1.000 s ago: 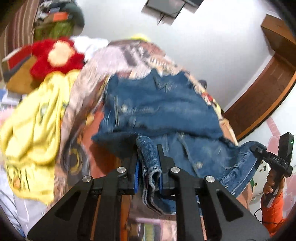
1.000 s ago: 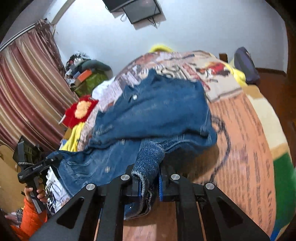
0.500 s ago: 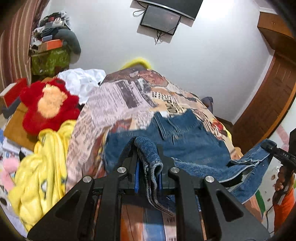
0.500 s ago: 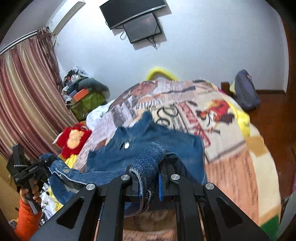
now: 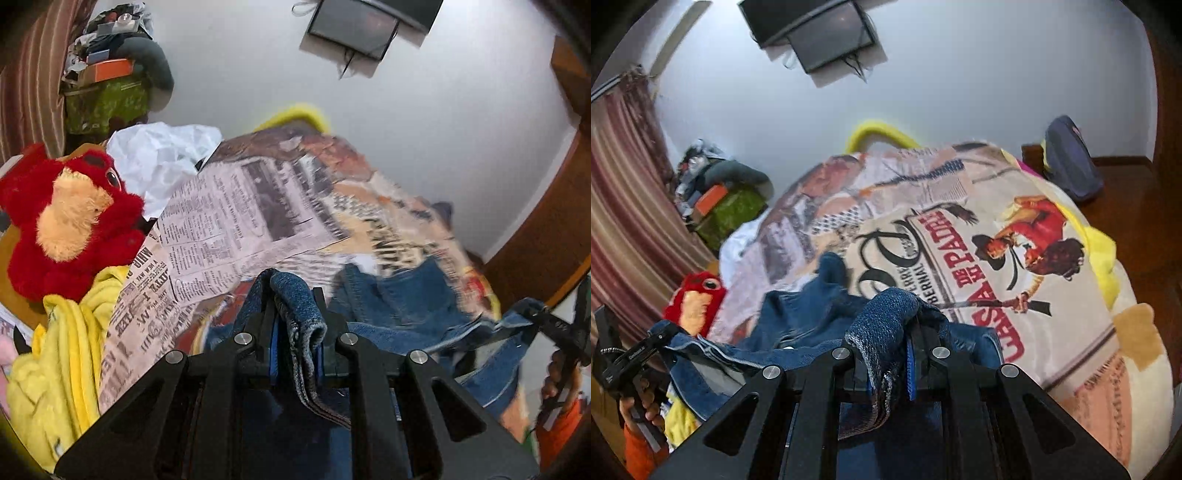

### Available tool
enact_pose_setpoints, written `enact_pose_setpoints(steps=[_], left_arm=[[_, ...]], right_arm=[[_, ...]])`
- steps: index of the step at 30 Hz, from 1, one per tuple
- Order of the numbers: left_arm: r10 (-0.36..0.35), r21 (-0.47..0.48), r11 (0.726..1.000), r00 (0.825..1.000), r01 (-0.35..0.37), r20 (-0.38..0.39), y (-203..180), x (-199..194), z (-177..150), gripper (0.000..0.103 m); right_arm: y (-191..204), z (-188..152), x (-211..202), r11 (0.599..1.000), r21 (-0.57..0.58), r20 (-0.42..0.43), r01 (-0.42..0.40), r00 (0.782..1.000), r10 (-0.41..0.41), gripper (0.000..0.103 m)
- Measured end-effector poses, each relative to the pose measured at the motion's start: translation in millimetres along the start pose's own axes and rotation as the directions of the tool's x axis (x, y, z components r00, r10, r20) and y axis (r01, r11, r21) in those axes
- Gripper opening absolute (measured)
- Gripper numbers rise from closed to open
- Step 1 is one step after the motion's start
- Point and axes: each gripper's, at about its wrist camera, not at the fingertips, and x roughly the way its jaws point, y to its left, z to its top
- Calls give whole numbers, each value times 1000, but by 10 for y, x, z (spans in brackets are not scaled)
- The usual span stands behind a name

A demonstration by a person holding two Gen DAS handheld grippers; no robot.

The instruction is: Fold large clothes

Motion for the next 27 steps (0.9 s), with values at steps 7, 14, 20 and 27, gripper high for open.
enact_pose_setpoints(steps=[7, 14, 20, 27], left_arm=[[175, 112, 980, 979, -164, -106, 43, 865, -246, 17], [190, 115, 978, 970, -174, -149, 160, 1082, -469, 21], [217, 159, 969, 961, -190, -169, 96, 1027, -474, 22], [254, 170, 960, 949, -223, -189, 75, 984, -497, 22]], right_arm=[[-165, -169, 773, 994, -39, -127, 104, 986, -108, 10], [-190, -291, 780, 984, -161, -168, 75, 980, -102, 12], [-222, -304, 490, 985, -169, -172, 46, 982, -76, 17], [-392, -269, 105, 861, -285, -19, 422, 895, -446, 21]])
